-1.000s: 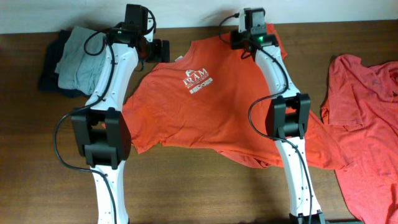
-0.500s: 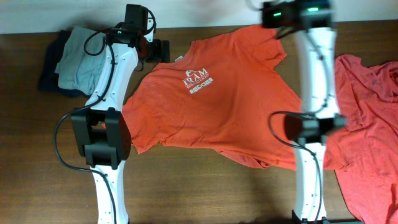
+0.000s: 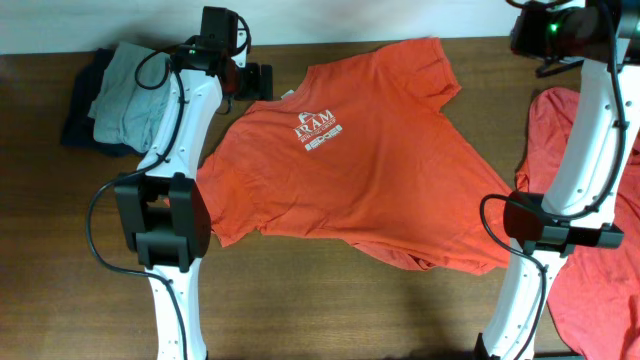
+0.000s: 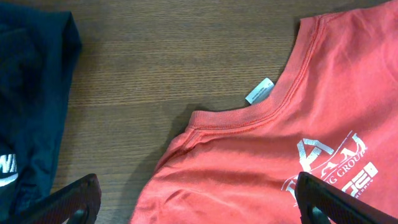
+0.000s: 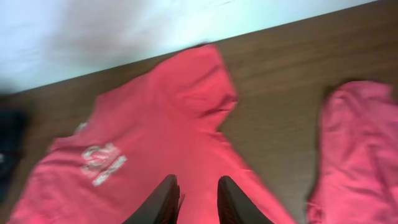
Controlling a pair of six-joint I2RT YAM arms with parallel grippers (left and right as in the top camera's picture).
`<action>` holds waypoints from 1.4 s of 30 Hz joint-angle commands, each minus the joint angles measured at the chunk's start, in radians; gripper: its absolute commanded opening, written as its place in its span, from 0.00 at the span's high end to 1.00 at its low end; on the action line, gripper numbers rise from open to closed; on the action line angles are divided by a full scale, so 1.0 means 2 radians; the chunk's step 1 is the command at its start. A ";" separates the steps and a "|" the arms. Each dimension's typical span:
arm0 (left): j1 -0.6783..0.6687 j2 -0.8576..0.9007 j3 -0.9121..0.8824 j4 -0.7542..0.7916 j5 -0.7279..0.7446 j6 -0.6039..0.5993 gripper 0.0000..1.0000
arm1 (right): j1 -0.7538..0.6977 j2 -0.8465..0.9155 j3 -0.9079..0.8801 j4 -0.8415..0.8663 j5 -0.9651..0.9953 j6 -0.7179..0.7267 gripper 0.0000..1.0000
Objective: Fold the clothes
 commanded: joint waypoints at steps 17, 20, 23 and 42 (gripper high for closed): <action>0.002 -0.008 0.005 0.000 0.004 -0.001 0.01 | -0.002 -0.239 -0.468 -0.003 0.178 0.000 0.65; 0.002 -0.008 0.005 0.000 0.004 -0.001 0.01 | -0.002 -0.249 -0.550 -0.003 0.163 0.005 0.65; 0.002 -0.008 0.005 0.000 0.004 -0.001 0.01 | -0.002 -0.246 -0.638 0.028 0.148 0.008 0.65; 0.002 -0.008 0.005 0.000 0.004 -0.001 0.01 | -0.002 -0.245 -0.839 0.260 0.128 0.008 0.59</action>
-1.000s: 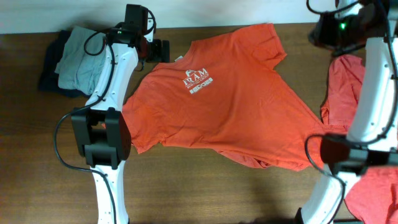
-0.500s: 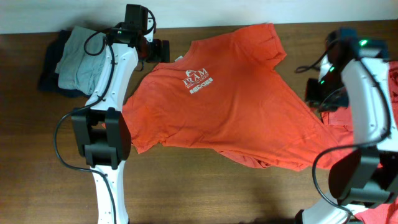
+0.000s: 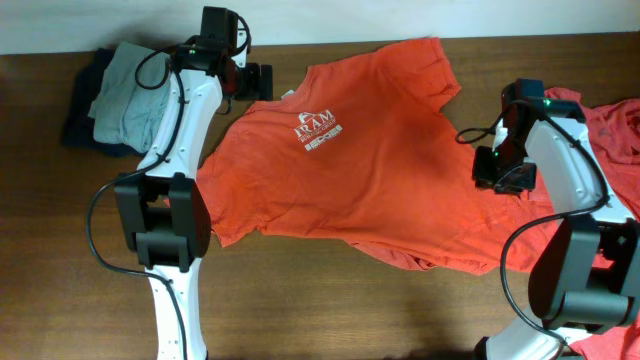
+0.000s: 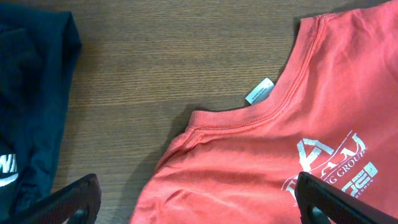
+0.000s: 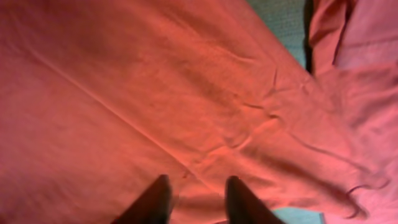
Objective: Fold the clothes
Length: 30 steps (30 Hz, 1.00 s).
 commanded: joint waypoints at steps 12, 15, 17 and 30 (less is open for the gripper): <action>0.002 -0.008 0.005 0.018 0.006 -0.001 0.01 | -0.075 -0.002 0.070 -0.039 -0.030 0.002 0.36; 0.002 -0.008 0.005 0.018 0.006 -0.001 0.01 | -0.110 -0.002 0.081 -0.047 -0.030 0.002 0.15; 0.002 -0.008 0.005 0.018 0.006 -0.001 0.01 | -0.131 -0.002 0.081 -0.047 -0.030 0.002 0.02; -0.004 -0.009 0.005 0.000 0.124 -0.001 0.87 | -0.171 -0.002 0.081 -0.043 -0.030 0.002 0.01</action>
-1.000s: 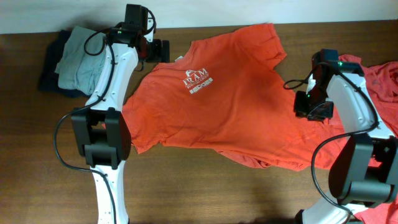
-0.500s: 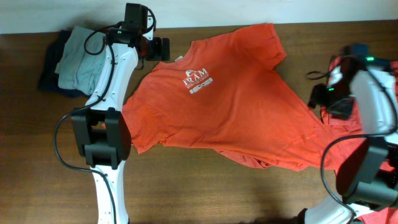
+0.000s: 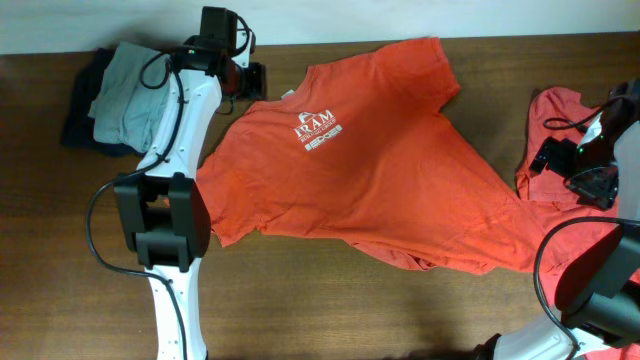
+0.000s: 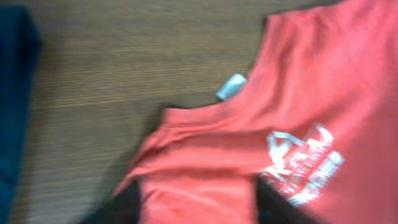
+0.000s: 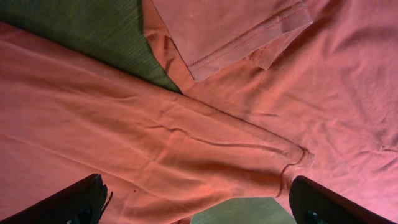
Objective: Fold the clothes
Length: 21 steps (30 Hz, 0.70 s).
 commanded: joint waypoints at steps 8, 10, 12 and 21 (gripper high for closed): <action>-0.051 0.001 0.005 0.010 -0.061 0.014 0.99 | -0.003 -0.002 0.007 0.000 -0.001 -0.001 0.01; -0.061 0.008 0.005 0.014 -0.091 0.028 0.99 | -0.003 -0.002 0.007 0.000 -0.001 -0.001 0.01; -0.067 0.018 0.005 0.015 -0.104 0.039 0.99 | -0.003 -0.002 0.007 0.000 -0.001 -0.001 0.01; -0.063 0.081 0.005 0.004 -0.132 0.046 0.99 | -0.003 -0.002 0.007 0.000 -0.001 -0.001 0.01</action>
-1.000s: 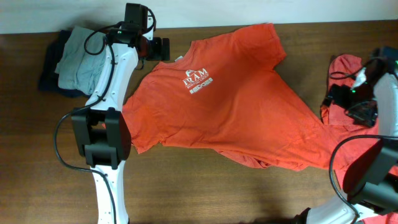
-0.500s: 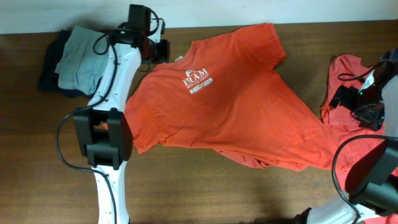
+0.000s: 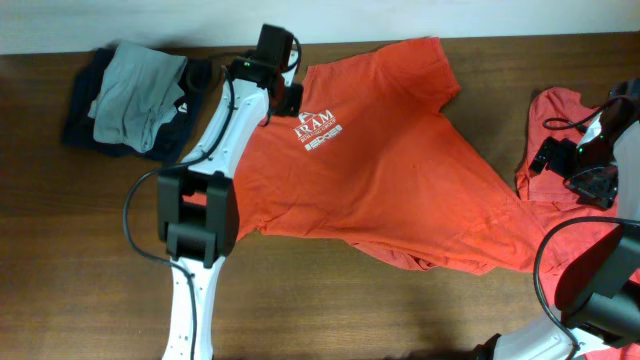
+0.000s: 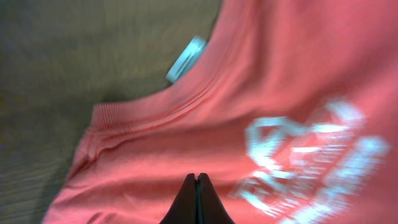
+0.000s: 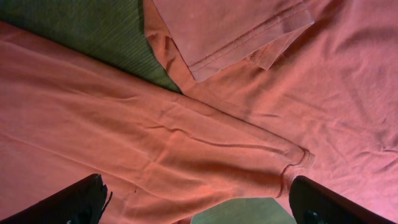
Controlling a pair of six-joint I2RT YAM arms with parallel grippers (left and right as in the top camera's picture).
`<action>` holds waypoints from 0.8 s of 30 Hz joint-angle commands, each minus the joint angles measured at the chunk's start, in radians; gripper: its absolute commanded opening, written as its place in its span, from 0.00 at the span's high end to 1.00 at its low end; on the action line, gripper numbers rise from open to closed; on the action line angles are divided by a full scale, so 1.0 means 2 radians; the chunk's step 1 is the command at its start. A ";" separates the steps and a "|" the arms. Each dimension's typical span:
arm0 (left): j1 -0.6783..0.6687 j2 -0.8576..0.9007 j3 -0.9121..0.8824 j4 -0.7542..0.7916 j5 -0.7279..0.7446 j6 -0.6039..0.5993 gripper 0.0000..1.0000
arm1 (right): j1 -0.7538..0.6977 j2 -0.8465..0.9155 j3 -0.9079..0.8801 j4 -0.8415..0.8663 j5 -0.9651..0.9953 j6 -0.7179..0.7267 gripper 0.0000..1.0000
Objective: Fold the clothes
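Note:
An orange T-shirt (image 3: pixel 380 160) with a white chest print lies spread face up on the brown table (image 3: pixel 80 250). My left gripper (image 3: pixel 287 98) hovers at its collar. In the left wrist view, blurred, the gripper (image 4: pixel 197 179) is shut just below the collar (image 4: pixel 155 102) and white tag (image 4: pixel 186 59), with no cloth seen between the fingers. My right gripper (image 3: pixel 570 172) is at the shirt's right end. In the right wrist view this gripper (image 5: pixel 208 208) is wide open over the sleeve (image 5: pixel 236 162).
A pile of dark blue and grey clothes (image 3: pixel 125 90) sits at the back left. A second red garment (image 3: pixel 555 110) lies crumpled at the right edge, partly under my right arm, and it also shows as red garment (image 5: pixel 348 93) in the right wrist view.
My left gripper has moved right, from the bare table beside the collar to over the shirt just below the collar, and has shut. The right arm and the shirt have not moved.
First my left gripper stood open beside the collar and the right was at the back right, fingers close together. Then the right was down on the shirt's right side. Later it was open by the red garment, the shirt's right end reaching further right. Now the left is shut.

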 commanded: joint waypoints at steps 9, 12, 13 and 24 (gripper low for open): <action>0.031 0.039 0.003 -0.007 -0.061 0.012 0.99 | -0.003 -0.002 0.007 0.000 -0.002 -0.001 0.01; 0.042 0.040 0.003 -0.007 -0.061 0.012 0.99 | -0.003 -0.002 0.007 0.000 -0.002 -0.001 0.01; 0.045 0.041 0.002 -0.007 -0.061 0.012 0.99 | -0.003 -0.002 0.007 0.000 -0.002 -0.001 0.01; 0.059 0.072 0.001 -0.019 -0.076 0.016 0.99 | -0.003 -0.002 0.007 0.000 -0.002 -0.001 0.01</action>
